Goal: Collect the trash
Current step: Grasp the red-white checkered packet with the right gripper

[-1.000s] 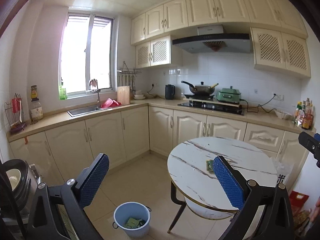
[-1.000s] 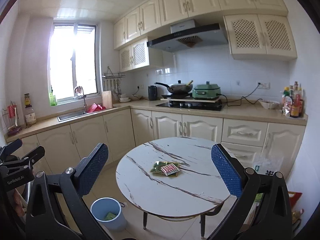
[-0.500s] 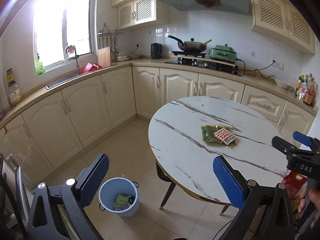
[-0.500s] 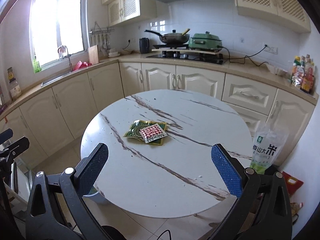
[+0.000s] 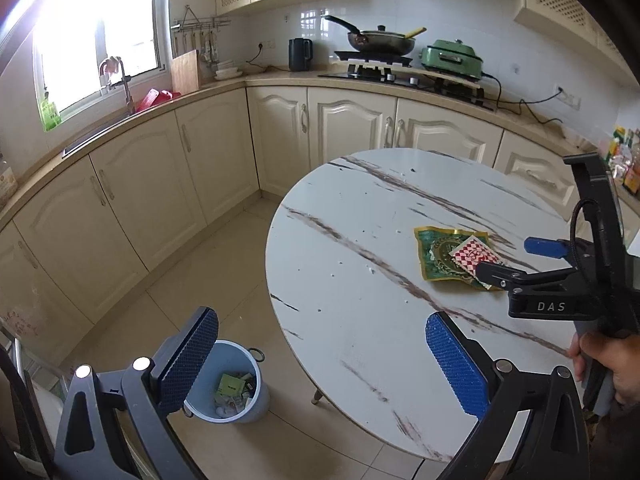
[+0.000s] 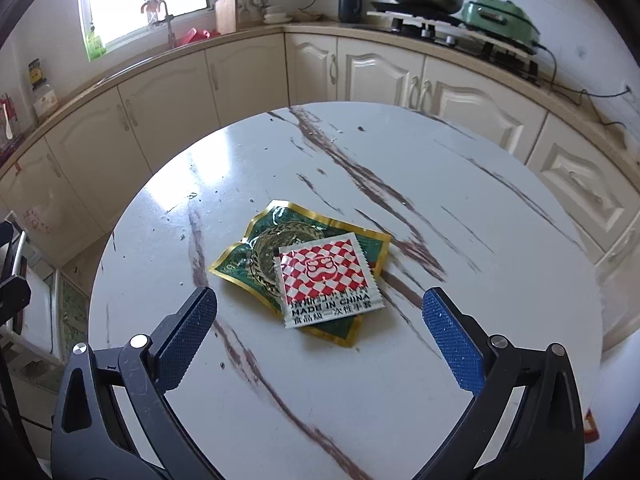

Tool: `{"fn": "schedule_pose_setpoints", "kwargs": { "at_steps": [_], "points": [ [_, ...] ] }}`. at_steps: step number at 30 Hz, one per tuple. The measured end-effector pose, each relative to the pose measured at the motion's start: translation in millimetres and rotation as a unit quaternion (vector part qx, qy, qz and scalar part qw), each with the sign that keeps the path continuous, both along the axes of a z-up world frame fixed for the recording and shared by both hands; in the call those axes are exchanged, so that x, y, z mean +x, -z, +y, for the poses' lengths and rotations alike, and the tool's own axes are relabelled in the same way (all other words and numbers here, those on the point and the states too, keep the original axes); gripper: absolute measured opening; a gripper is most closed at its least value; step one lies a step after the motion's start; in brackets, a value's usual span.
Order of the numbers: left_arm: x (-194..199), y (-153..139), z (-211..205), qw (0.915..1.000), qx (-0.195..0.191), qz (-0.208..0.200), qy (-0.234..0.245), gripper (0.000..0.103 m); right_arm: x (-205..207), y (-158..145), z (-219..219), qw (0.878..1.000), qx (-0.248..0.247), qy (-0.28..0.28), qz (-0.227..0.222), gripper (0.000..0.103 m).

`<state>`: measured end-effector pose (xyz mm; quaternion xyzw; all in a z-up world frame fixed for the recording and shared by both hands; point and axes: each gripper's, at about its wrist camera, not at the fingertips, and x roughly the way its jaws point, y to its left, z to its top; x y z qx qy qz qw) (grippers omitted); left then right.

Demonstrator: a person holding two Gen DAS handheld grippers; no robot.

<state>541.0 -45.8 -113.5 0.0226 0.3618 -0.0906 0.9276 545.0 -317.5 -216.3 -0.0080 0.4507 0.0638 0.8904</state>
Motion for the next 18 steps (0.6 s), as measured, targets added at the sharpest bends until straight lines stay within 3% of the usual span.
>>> {"fn": "schedule_pose_setpoints", "kwargs": {
  "at_steps": [8, 11, 16, 18],
  "points": [
    [34, 15, -14, 0.9999, 0.003, 0.015, 0.008, 0.102, 26, 28, -11, 0.999, 0.016, -0.025, 0.022, 0.092],
    [40, 20, -19, 0.9998, 0.007, 0.016, 0.011, 0.102, 29, 33, -12, 0.999, 0.011, -0.034, 0.027, 0.07],
    [40, 27, -23, 0.9997, 0.01, 0.018, 0.012, 0.102, 26, 32, -13, 0.999, 0.008, -0.046, 0.019, 0.063],
    [40, 30, -23, 0.9997, 0.011, 0.02, 0.01, 0.102, 25, 31, -16, 0.999, 0.013, -0.044, 0.018, 0.052]
  ]
}}
